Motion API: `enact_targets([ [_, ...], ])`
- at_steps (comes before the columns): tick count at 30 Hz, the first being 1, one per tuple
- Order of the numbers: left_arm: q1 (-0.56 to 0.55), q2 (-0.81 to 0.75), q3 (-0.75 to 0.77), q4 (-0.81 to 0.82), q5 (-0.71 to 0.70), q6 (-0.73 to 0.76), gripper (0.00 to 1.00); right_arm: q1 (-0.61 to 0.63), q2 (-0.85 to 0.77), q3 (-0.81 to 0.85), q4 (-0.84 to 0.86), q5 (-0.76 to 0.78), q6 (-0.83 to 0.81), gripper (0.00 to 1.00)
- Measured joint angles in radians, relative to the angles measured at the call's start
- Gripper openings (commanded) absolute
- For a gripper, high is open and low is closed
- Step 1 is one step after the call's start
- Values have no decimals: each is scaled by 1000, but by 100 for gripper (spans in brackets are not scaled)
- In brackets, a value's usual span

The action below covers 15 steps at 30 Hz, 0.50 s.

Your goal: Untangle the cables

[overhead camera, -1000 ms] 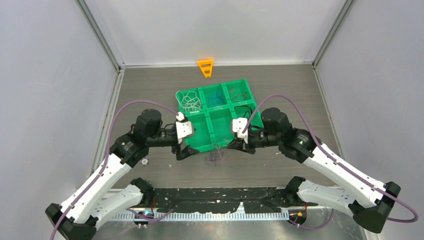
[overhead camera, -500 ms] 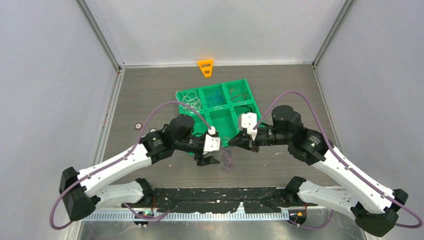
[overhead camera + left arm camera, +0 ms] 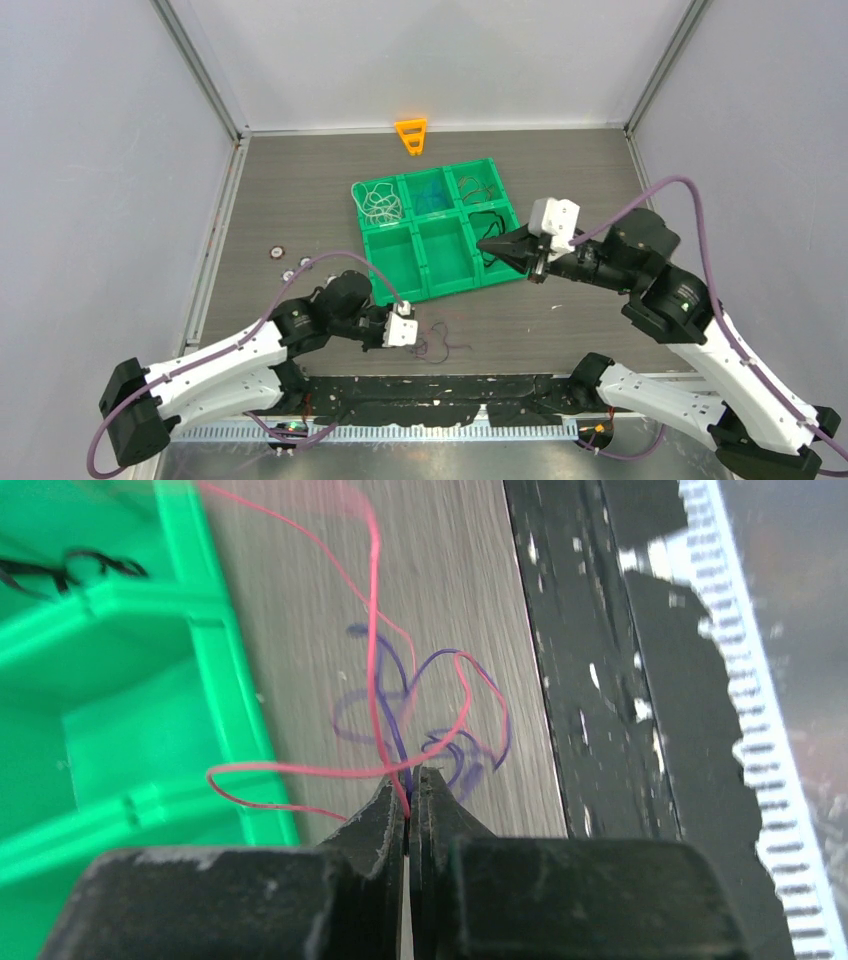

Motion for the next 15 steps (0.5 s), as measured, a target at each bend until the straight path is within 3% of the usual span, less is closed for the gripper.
enact_targets([
  [6,15,-43,-36,-77,-84,57,0,-3,-42,35,50,73,6,5],
  [8,42,-60,-35,-87,-92,55,0,-3,-47,54,43,76,-1,14],
  [9,50,-66,-33,-90,-92,50,0,-4,-44,60,36,74,-3,30],
  [10,60,-72,-26,-97,-90,43,0,-4,-41,62,24,68,-8,39],
  [11,66,-74,-13,-103,-87,27,0,-4,-38,57,8,58,-14,58],
  [13,71,-74,31,-109,-71,-8,0,-5,-36,15,-2,25,-21,74],
  [15,71,-72,84,-108,-46,-47,0,-5,-36,-71,-10,-23,-24,81],
])
